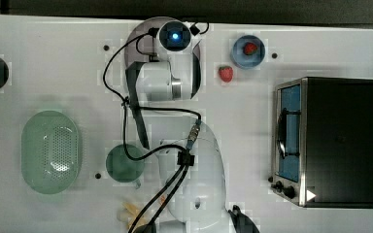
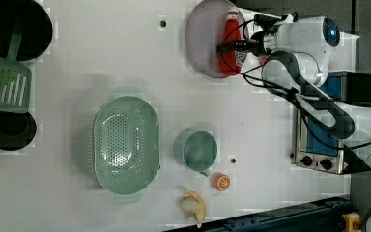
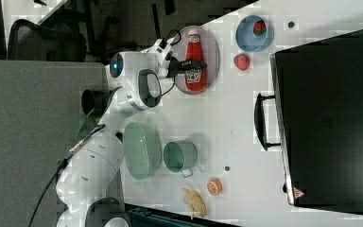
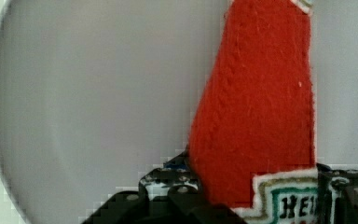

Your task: Pick ketchup from plate and place it on table.

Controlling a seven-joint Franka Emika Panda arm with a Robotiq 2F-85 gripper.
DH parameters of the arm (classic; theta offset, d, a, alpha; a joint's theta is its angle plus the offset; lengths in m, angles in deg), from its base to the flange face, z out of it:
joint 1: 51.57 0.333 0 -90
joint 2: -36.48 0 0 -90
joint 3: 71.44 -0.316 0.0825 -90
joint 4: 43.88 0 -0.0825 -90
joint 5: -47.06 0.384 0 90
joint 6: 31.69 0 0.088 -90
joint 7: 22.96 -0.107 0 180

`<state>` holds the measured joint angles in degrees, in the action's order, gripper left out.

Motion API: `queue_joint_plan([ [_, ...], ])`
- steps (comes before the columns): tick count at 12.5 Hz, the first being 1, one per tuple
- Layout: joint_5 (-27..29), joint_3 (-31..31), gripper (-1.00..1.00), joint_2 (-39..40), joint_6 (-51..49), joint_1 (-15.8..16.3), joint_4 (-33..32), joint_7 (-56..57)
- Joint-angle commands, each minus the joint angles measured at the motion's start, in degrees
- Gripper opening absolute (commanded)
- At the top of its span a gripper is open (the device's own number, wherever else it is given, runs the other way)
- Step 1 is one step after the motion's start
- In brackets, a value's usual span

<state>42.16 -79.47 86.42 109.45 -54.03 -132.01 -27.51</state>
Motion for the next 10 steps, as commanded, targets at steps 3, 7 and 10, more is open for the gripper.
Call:
queue_joint_plan([
  [3, 0.2, -0.5, 0.18, -11.1, -4.7, -0.8, -0.2, -4.2],
  [7, 2.6, -0.5, 0.18, -21.5, -17.6, -2.6, -0.7, -5.1],
  [10, 2.8, -0.2, 0.18, -29.7, -24.4, -4.5, -5.3, -5.2],
])
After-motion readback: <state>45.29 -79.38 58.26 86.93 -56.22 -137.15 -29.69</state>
